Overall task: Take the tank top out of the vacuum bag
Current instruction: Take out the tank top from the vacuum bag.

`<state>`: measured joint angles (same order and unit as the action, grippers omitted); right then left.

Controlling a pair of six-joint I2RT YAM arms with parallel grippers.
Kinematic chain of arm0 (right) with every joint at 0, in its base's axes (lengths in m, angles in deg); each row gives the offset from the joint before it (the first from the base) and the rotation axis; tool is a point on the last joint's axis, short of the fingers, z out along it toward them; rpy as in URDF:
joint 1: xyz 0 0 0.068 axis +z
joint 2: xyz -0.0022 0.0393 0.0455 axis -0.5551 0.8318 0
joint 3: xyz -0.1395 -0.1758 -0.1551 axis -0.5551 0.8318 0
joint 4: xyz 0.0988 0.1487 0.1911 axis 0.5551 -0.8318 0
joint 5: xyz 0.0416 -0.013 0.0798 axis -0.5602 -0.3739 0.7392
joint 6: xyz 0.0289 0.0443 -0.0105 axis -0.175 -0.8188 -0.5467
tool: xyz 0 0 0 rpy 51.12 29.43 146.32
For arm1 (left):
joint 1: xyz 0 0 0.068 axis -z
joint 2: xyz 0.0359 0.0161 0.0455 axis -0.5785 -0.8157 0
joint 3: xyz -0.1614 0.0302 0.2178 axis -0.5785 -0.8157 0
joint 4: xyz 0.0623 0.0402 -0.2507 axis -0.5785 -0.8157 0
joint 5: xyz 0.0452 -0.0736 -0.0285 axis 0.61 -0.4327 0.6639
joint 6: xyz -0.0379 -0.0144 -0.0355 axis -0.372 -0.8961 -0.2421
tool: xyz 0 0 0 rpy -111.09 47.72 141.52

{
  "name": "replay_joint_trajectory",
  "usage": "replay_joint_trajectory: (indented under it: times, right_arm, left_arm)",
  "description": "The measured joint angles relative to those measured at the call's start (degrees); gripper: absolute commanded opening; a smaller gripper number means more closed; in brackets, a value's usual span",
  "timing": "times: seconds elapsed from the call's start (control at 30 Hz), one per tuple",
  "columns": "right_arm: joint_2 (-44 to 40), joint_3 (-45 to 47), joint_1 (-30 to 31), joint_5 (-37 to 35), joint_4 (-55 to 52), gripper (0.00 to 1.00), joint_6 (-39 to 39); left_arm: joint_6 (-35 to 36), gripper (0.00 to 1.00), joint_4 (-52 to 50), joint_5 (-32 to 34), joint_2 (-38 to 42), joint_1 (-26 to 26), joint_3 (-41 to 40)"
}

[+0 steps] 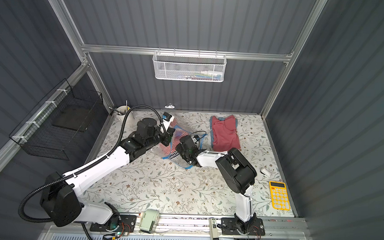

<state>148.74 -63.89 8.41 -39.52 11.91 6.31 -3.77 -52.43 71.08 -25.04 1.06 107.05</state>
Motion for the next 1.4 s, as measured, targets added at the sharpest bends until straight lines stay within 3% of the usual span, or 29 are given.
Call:
replay_joint_trajectory:
  times: [1.4]
  right_arm:
    - [4.0,-2.0,0.2,0.8,2.6,0.39,-1.4]
  left_arm:
    - [0.0,0.0,0.0,-0.6,-0.3,0.0,0.0]
